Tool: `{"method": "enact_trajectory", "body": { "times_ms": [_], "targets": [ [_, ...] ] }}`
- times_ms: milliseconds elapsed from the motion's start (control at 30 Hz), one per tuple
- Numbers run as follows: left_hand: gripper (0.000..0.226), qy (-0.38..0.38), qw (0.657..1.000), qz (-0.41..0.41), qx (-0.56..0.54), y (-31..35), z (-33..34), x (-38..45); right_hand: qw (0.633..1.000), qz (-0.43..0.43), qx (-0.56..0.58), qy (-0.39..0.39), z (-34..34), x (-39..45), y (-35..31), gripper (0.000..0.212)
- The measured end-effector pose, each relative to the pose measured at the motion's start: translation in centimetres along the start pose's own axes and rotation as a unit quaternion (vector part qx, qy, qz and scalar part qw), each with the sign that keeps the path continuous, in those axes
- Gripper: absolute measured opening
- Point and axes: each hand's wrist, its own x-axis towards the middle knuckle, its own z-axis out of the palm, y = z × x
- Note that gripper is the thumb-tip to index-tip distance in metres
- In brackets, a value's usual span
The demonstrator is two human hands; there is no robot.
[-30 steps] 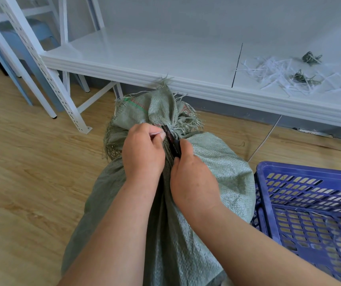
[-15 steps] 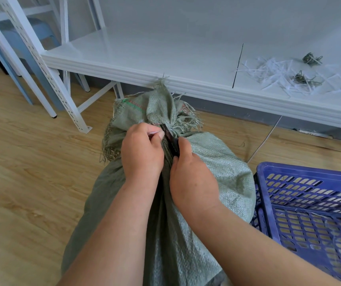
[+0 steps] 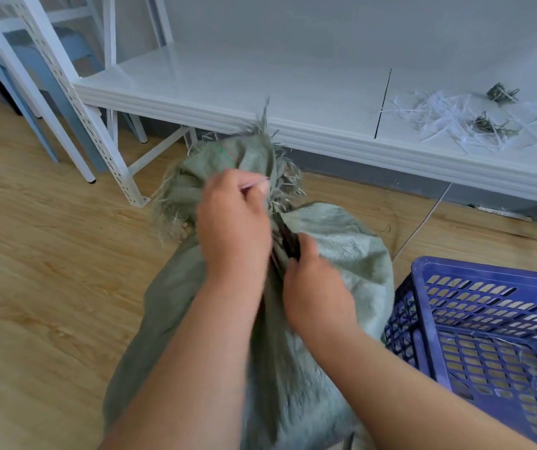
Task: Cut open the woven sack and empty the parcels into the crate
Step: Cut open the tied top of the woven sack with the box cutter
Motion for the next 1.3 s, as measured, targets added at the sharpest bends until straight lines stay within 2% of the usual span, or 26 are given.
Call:
{"method": "enact_trajectory", "body": {
  "times_ms": [100, 167, 300, 467, 533, 667, 800, 1033, 1100, 1200, 1300],
  "targets": [
    [0.010, -0.020, 0.993, -0.100, -0.054, -2.4, -1.0, 1.2, 0.996, -0.002, 0.083, 0.034, -0.2, -0.5, 0.7, 0.038],
    [0.009, -0.042, 0.983, -0.138, -0.116, -2.3, -1.1, 1.1, 0.988, 0.008, 0.149, 0.038, -1.0, 0.0, 0.4, 0.036],
    [0.009, -0.079, 0.972, -0.118, -0.190, -1.0, -0.8, 0.9, 0.976, -0.003, 0.206, 0.076, -3.2, 1.6, -0.5, 0.015],
    [0.005, -0.143, 0.951, -0.117, -0.247, 0.5, -0.6, 0.8, 0.965, -0.027, 0.244, 0.093, -5.6, 2.9, -0.4, 0.017],
    [0.005, -0.143, 0.940, -0.138, -0.278, 1.2, -0.2, 0.6, 0.968, -0.023, 0.239, 0.079, -6.3, 3.3, 0.3, 0.007],
    [0.006, -0.127, 0.920, -0.181, -0.323, 3.1, 1.4, 0.6, 0.968, -0.010, 0.244, 0.056, -8.0, 3.8, 2.0, 0.008],
    [0.007, -0.168, 0.898, -0.194, -0.358, 6.7, 4.2, 1.5, 0.958, 0.002, 0.278, 0.068, -11.0, 4.6, 4.0, 0.010],
    [0.008, -0.227, 0.888, -0.185, -0.355, 14.0, 9.7, 2.9, 0.921, 0.028, 0.376, 0.094, -17.2, 6.3, 6.3, 0.003],
    [0.022, -0.244, 0.888, -0.183, -0.343, 15.6, 11.1, 2.9, 0.918, 0.043, 0.378, 0.114, -18.7, 7.0, 7.0, 0.003],
    [0.058, -0.268, 0.915, -0.155, -0.258, 16.8, 12.7, 2.6, 0.916, 0.076, 0.365, 0.149, -20.7, 8.7, 8.1, 0.003],
    [0.061, -0.296, 0.915, -0.158, -0.225, 17.3, 13.7, 2.0, 0.914, 0.115, 0.350, 0.171, -22.8, 11.3, 8.9, 0.009]
  ]
}}
